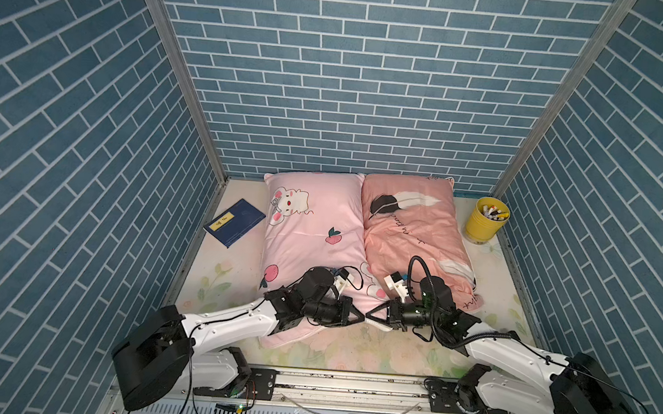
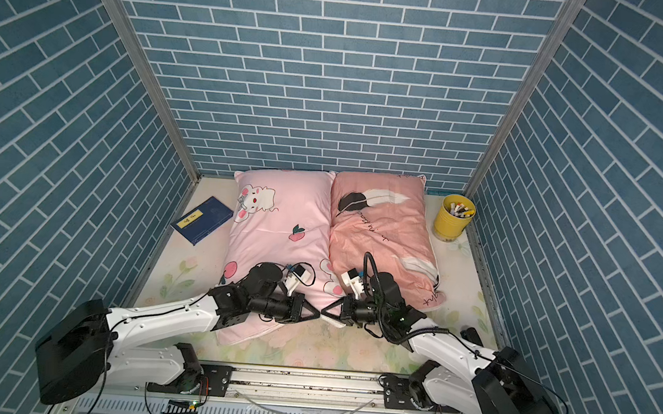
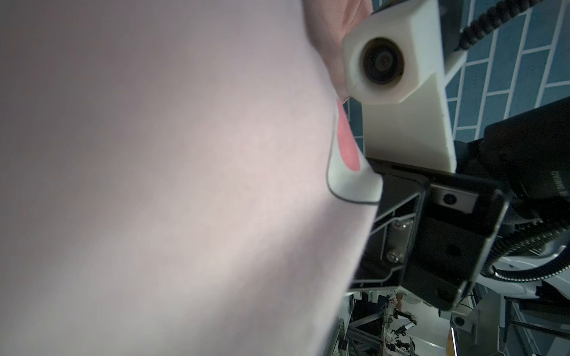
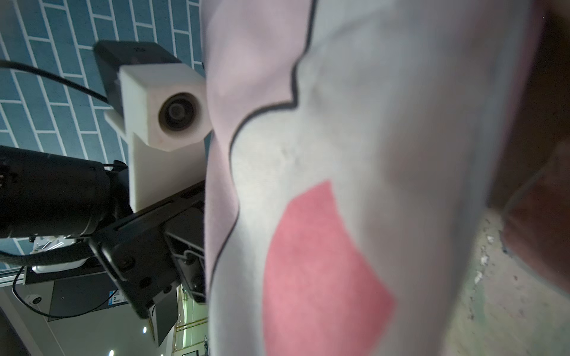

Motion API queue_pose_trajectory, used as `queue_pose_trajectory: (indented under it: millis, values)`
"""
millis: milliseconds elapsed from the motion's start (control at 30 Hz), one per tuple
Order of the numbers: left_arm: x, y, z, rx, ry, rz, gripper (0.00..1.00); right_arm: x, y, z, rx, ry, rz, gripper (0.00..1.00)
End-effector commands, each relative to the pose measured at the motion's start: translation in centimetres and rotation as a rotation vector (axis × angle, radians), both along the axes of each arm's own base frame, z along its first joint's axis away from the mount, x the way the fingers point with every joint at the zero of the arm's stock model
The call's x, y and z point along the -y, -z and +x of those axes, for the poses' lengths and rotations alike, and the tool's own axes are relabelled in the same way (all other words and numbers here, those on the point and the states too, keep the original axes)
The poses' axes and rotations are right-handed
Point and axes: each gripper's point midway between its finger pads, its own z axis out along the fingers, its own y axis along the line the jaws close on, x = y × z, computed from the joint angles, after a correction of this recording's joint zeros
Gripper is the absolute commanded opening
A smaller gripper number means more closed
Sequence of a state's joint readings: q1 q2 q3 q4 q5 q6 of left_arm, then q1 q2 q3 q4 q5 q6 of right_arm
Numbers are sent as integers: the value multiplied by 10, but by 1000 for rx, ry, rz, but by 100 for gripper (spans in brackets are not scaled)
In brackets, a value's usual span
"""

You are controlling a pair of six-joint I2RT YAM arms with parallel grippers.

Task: Zip up pillowcases
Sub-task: Zip the zipper on the pillowcase.

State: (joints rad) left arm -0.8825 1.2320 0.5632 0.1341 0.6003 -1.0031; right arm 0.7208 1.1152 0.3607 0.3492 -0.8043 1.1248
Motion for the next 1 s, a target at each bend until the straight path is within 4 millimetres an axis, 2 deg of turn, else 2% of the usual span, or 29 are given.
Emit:
queue_pose_trajectory:
  millis: [0, 267, 400, 533, 767, 967]
  values:
    - [-7, -1, -2, 31, 10, 60, 0, -4, -22, 11, 70, 8, 32, 0]
    - [-44, 20, -11, 43, -1, 271, 0, 3, -34, 29, 76, 71, -5, 0]
    - [-52, 24, -12, 39, -29, 290, 0, 7, -43, 34, 96, 93, -30, 0]
    - [-67, 33, -24, 32, -4, 391, 0, 15, -53, 45, 141, 134, -90, 0]
    - [-115, 58, -56, -24, 17, 612, 0, 22, -64, 71, 204, 239, -139, 0]
    - [-169, 66, -70, -59, -53, 783, 0, 25, -65, 83, 233, 265, -179, 0]
